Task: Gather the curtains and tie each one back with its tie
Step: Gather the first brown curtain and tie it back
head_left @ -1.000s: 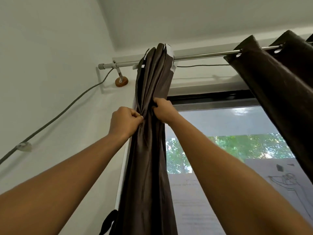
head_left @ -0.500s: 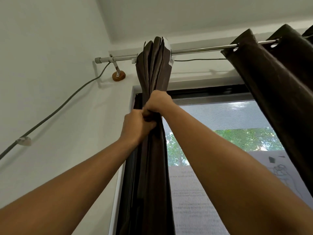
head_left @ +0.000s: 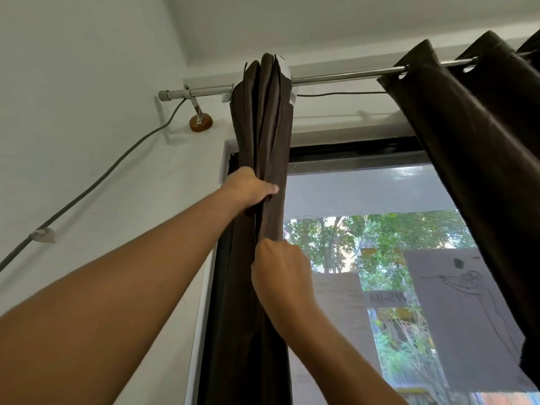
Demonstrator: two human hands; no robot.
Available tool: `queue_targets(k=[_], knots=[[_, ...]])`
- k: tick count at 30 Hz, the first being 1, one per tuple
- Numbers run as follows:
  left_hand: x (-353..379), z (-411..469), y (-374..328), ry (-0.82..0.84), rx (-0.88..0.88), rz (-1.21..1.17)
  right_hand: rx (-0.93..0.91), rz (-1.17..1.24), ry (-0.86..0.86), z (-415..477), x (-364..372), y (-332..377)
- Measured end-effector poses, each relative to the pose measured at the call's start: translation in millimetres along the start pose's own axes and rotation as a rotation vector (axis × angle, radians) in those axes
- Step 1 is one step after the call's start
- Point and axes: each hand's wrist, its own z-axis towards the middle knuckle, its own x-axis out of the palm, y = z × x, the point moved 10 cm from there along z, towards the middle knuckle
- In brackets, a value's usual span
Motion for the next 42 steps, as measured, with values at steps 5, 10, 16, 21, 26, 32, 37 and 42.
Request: queue_targets(k=[5,10,16,21,26,32,37,42], knots=[[7,-12,-10,-0.102,0.151,0.365,-0.047,0.082,0.093,-3,11,-2],[-13,-15,4,-0.152,0.158,0.358,0.401,0.934,0.123,21,28,-76],[-12,-19,4,-0.162,0.171,0.355,0.728,1.152,0.438,53,111,-110],[-15,-26,10,-0.183,0.160,0.331,0.752,1.392,0.565,53,130,-102],[-12,-38,21,-0.236,0.170,0.314,0.693,0.870,0.000,60,55,-127],[-5,-45,15,-0.257,0.177,0.193,0.237,0.335,-0.326,42,-31,-55],[1,-41,19,-0.146,0.083,-0.059,0.114,0.423,-0.298,34,-29,-31],[7,-36,38,-0.073,-0.082,-0.283,0.079,0.505,-0.264,23,-15,-28]])
